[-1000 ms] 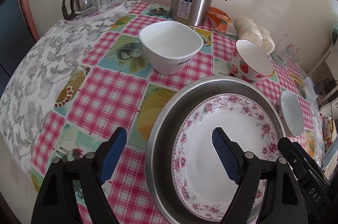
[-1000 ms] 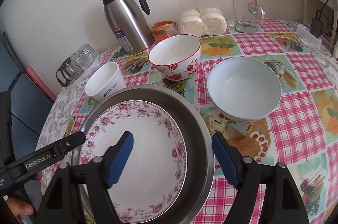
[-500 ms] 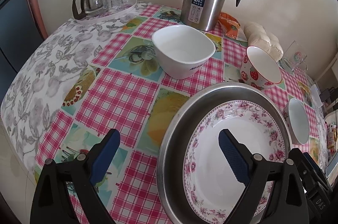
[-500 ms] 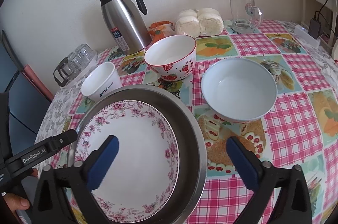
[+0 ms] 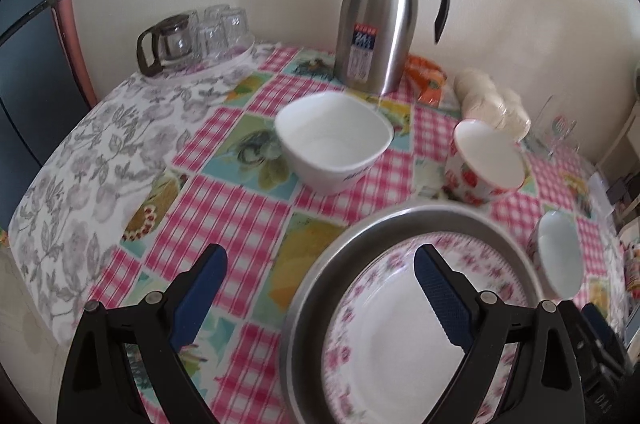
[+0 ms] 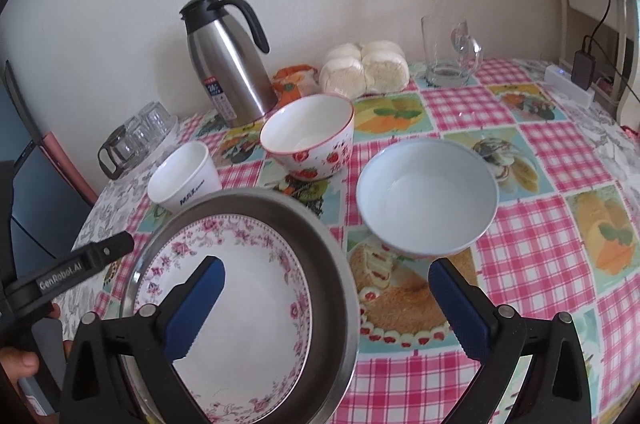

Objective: Organize plates and bowls
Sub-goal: 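Open both grippers and lift them off the floral plate rim, then move both grippers to the rim of the red-rimmed strawberry bowl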

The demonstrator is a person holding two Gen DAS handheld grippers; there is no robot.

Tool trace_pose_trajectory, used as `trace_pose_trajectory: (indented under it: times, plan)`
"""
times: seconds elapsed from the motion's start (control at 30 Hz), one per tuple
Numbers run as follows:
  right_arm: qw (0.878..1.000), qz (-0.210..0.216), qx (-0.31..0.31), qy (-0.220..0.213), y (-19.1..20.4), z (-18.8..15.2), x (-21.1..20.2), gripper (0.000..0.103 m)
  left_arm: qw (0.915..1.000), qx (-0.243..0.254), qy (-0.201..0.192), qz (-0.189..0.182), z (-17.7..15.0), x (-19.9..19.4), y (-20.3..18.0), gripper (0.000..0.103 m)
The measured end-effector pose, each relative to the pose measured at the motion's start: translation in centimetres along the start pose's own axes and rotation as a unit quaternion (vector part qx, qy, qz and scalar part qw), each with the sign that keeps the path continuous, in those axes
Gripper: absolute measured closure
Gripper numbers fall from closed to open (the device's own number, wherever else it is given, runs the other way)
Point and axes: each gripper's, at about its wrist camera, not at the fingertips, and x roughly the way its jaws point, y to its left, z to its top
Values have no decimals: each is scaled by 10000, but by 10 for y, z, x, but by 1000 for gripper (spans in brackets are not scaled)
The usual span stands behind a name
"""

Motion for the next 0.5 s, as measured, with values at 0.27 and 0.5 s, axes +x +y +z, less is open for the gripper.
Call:
trace_pose_trajectory:
  times: [0.27, 0.5]
  plan:
    - [9993, -132, 39, -343, -7, 10, -5, 0, 9996, -38, -134, -235, 14, 4, -20, 8]
    - [9996, -33, 117, -236, -16, 15, -3, 0, 9985, -20, -221, -492, 26, 15, -41, 8]
